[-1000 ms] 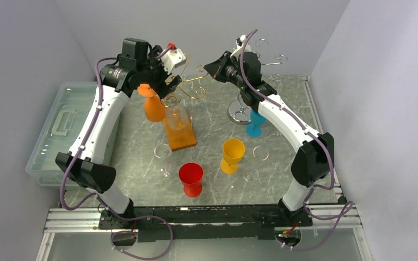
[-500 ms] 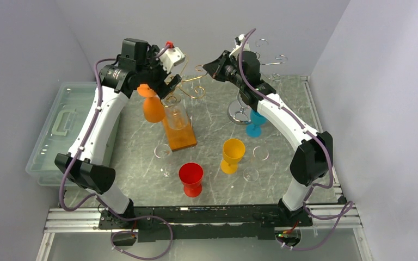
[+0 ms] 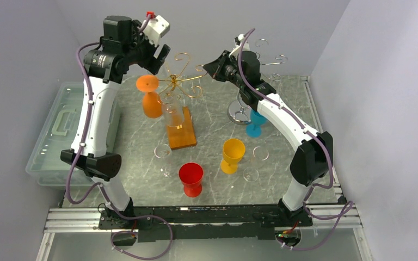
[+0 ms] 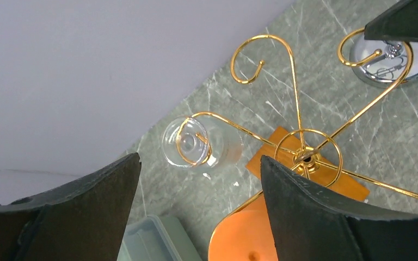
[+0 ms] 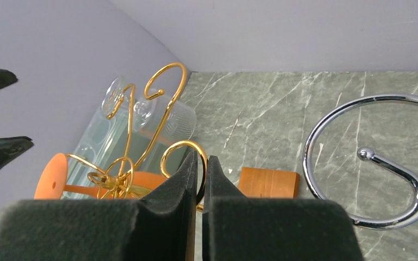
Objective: Place the wine glass upside down on the wine glass rack
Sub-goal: Adjust the wine rack at the center of the board.
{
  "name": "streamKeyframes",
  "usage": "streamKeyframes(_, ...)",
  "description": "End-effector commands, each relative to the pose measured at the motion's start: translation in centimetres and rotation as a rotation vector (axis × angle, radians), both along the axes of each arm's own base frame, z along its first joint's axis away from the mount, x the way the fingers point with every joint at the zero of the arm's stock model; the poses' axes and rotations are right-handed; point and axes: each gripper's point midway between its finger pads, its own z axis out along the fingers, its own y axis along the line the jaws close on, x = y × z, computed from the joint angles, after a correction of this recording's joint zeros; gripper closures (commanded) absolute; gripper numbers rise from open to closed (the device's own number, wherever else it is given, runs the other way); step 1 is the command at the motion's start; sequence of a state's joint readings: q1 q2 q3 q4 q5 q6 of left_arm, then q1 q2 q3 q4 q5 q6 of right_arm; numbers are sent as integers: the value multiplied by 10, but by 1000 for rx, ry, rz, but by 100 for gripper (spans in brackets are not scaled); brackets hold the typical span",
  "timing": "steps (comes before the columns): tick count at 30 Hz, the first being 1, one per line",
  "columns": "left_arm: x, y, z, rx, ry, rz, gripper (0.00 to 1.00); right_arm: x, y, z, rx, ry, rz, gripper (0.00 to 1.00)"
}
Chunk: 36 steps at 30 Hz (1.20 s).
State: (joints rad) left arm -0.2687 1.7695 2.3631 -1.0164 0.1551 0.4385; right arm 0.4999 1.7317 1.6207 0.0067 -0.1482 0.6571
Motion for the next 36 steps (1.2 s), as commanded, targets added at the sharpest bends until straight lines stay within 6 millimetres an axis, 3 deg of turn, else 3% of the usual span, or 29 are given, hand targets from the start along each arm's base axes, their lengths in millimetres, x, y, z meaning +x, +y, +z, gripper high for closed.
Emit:
streamKeyframes(1, -5, 1, 8, -16, -4, 19, 12, -12, 6, -18, -87, 24, 74, 100)
streamKeyframes(9, -25, -6, 41, -108, -91, -21, 6, -12, 6, -15, -85, 22, 69, 99)
streamKeyframes(13, -45, -24, 35, -129, -21, -122, 9, -11, 6, -16, -88, 27, 68, 99)
streamKeyframes(19, -59, -59, 6, -53, 70, -245, 26, -11, 5, -17, -89, 32, 63, 99)
streamKeyframes(22, -50, -60, -3, -26, 88, -231, 39, -12, 4, -17, -91, 31, 59, 100)
streamKeyframes(27, -35, -46, -20, 80, 101, -165, 72, -13, 3, -19, -92, 32, 56, 100)
streamKeyframes(29, -34, -42, -25, 114, 103, -163, 76, -13, 2, -19, -93, 33, 57, 100)
streamKeyframes(36, -38, -50, -30, 106, 127, -215, 74, -13, 3, -21, -88, 35, 59, 100)
